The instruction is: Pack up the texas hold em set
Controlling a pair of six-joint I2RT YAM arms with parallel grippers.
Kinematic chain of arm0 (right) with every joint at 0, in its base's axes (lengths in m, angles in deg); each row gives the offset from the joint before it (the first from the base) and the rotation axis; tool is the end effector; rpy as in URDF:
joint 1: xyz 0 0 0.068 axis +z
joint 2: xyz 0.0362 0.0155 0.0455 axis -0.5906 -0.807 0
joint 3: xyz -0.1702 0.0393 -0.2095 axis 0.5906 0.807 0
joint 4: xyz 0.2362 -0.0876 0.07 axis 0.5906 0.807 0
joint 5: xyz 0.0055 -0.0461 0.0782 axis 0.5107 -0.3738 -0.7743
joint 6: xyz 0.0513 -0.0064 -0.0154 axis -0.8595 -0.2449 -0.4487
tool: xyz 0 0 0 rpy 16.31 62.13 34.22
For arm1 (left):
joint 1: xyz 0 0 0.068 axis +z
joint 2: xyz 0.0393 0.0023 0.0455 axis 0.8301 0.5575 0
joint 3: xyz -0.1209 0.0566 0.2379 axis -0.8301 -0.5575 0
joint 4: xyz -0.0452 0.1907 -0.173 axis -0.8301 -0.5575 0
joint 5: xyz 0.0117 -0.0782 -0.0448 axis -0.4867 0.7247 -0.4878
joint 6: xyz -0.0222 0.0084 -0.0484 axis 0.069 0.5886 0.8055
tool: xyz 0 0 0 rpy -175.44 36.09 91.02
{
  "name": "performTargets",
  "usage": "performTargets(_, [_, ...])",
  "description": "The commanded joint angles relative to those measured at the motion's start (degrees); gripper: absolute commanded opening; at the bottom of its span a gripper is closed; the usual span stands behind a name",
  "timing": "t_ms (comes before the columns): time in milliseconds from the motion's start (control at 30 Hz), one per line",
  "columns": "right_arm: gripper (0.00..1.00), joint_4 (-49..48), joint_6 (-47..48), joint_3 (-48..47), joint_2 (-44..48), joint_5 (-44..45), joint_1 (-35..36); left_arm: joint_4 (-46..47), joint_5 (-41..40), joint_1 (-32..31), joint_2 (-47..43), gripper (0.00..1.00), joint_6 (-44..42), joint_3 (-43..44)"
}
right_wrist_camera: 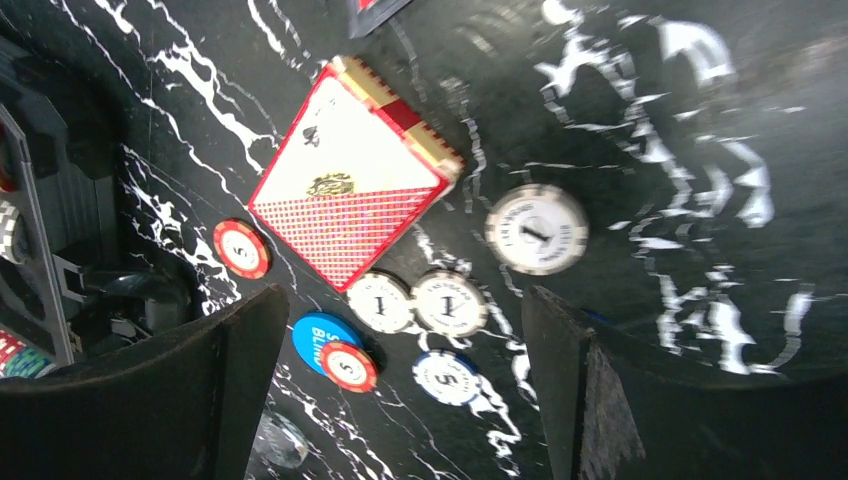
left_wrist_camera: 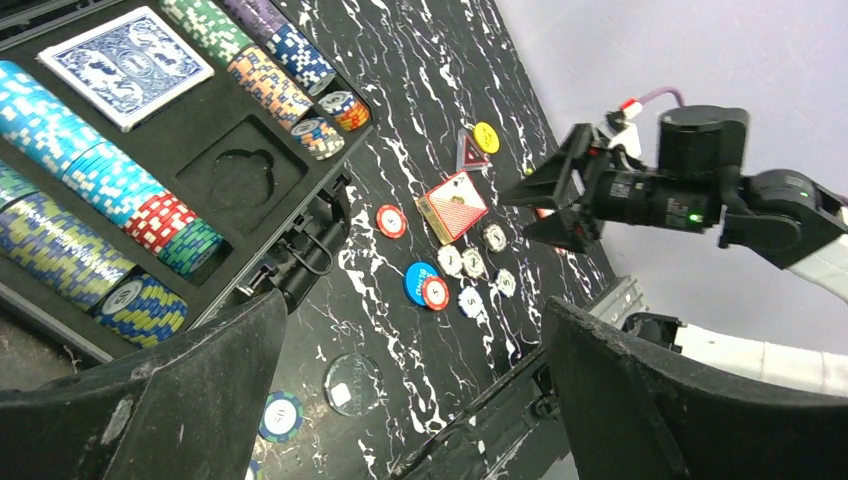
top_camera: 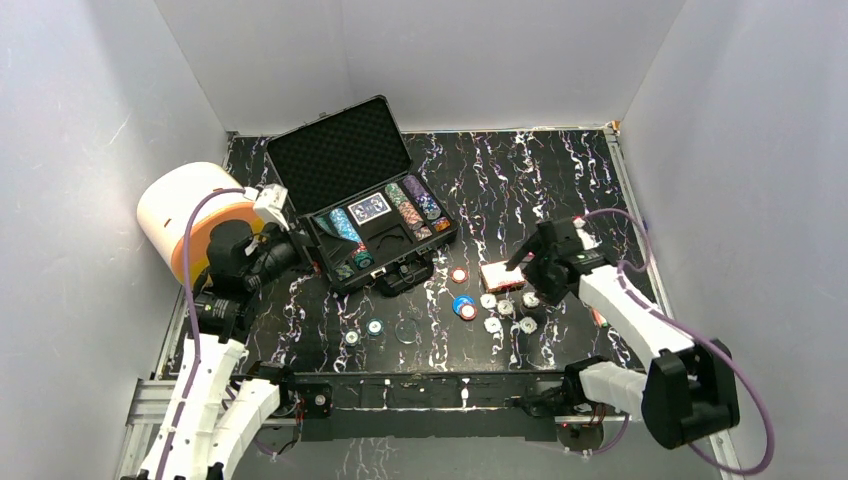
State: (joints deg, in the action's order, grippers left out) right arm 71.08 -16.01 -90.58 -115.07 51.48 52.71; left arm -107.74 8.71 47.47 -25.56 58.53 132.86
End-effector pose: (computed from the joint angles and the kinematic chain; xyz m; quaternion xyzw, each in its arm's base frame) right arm 0.2011 0.0553 0.2199 0.3262 0.8982 0.1228 0.2678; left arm 0.1466 -0.0410 0.3538 0.0328 0.7576 -0.4009 0.5140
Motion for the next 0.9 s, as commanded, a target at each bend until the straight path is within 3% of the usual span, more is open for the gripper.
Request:
performTargets(0, [0.95,-7.2,-15.8,-0.8,-4.8,8.7,7.3,4.1,5.0,-0.1,1.0,0.98,-0.7,-0.3])
performTargets(100, [0.93,-7.2,-21.8,-3.0,-8.6,10.6,9.5,4.1,5.1,-0.1,1.7,0.98,-1.1,-0.4])
performTargets(233, [0.81,-1.8,-30.3,-8.1,-15.0,11.6,10.0,4.1,4.8,-0.1,1.9,0.98,-1.9,-0.9])
performTargets(333, [0.84,5.8,-34.5,-13.2,-21.7,12.9,10.4,4.1,4.6,-0.1,1.9,0.98,-2.1,-1.0])
performTargets(567, [0.97,12.0,-35.7,-20.4,-31.1,12.9,10.4,3.9,3.5,-0.2,2.2,0.98,-1.9,-1.3])
performTargets(867, [0.94,14.9,-38.1,-22.5,-35.7,14.4,10.4,4.3,3.5,-0.1,4.7,0.98,-2.3,-0.8])
